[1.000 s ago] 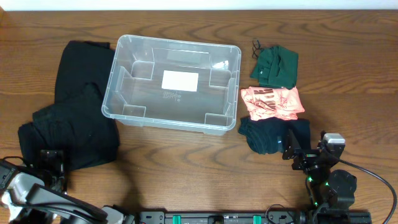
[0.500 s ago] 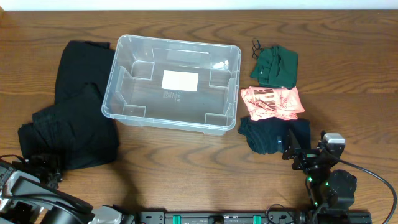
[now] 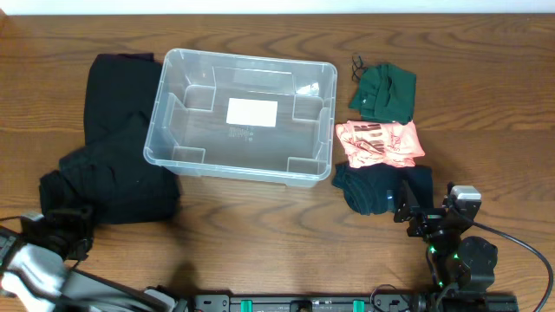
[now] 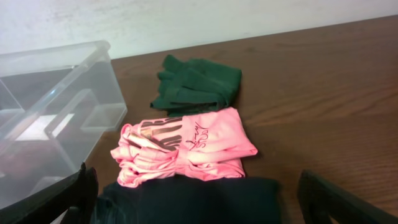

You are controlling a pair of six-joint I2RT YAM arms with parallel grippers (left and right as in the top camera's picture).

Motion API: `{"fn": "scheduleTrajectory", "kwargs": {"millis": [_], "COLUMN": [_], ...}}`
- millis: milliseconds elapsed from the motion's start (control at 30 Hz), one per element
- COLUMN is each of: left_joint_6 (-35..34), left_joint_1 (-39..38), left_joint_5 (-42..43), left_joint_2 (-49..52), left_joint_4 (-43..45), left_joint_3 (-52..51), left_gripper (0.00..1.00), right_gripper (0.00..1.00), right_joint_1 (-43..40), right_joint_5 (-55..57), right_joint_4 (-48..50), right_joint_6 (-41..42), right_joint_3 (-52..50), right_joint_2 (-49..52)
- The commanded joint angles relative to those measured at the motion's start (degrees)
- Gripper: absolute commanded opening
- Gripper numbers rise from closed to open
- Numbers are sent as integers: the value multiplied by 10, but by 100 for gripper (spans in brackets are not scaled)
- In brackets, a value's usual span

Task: Pack container
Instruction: 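Reach the left gripper to the black pants and grasp them, then lift the black pants with the left gripper and drop them into the bin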

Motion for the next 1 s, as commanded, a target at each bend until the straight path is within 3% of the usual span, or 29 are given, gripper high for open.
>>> {"fn": "scheduleTrajectory", "kwargs": {"millis": [0,100,233,367,533,767,967], "left_joint_6": [6,12,11,-49,-170,-281,-229], "left_joint_1": [-5,-6,-23,-37,-81,-257,-465], "left_joint_5": [50,51,84,152,213,205,77], "left_joint_2": [-105,-141,-128,-133,-145,-150,-143], "left_joint_4": [-27,-109,-137,-94,39,246,269], "left_joint_3": [61,147,233,280,301,301,300], "left_gripper": [6,6,6,6,6,6,6], "right_gripper": [99,99,99,99,99,99,99], "right_joint_1": [8,8,8,8,8,8,8], "right_joint_5": [2,2,2,2,2,2,2], "right_joint_4": [-1,-1,-1,-1,-1,-1,-1], "right_joint_6": [4,4,4,4,4,4,4], "right_joint_3": [-1,-1,-1,-1,-1,-1,-1], "right_joint_2": [-3,-3,-3,-3,-3,-3,-3]}}
